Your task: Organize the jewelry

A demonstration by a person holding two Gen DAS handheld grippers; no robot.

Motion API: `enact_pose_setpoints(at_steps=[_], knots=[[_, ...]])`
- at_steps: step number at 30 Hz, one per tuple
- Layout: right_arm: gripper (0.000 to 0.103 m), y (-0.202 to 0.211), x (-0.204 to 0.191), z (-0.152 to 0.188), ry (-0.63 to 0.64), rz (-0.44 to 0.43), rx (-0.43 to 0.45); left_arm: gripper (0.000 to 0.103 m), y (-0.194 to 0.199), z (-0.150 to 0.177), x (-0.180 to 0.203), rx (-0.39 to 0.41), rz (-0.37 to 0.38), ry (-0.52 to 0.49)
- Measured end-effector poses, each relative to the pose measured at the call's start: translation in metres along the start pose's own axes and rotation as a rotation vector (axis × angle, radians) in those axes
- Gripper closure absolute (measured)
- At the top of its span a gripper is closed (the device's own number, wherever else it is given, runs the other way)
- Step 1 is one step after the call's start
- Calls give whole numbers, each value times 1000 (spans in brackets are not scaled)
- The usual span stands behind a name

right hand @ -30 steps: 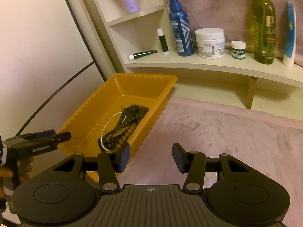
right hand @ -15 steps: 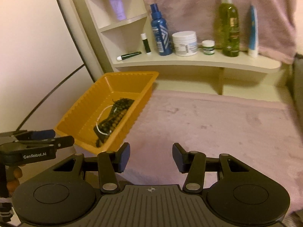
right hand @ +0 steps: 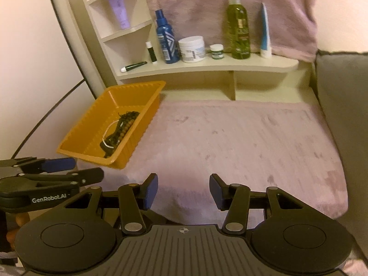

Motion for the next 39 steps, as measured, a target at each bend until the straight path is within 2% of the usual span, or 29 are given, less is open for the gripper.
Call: enact_pose_setpoints(at_steps=[7, 16, 39], knots=[[53, 1, 8, 8, -28, 26, -14, 39, -5, 3, 16, -16, 23, -31], [53, -7, 13, 10, -36, 36, -36, 39, -6, 1, 20, -18, 47, -39], [53, -8, 14, 10, -49, 42, -27, 39, -7, -1, 26, -15, 66, -48]])
Point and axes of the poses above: each gripper's, at about its wrist camera, not at the fingertips, and y roughly against the way its jaws point, x to its right, z to its underside, the point moved 4 cm from there along -y, roughly the way its jaws point, and after that the axes turned 7 degrees about -x, right-handed, at the moved point
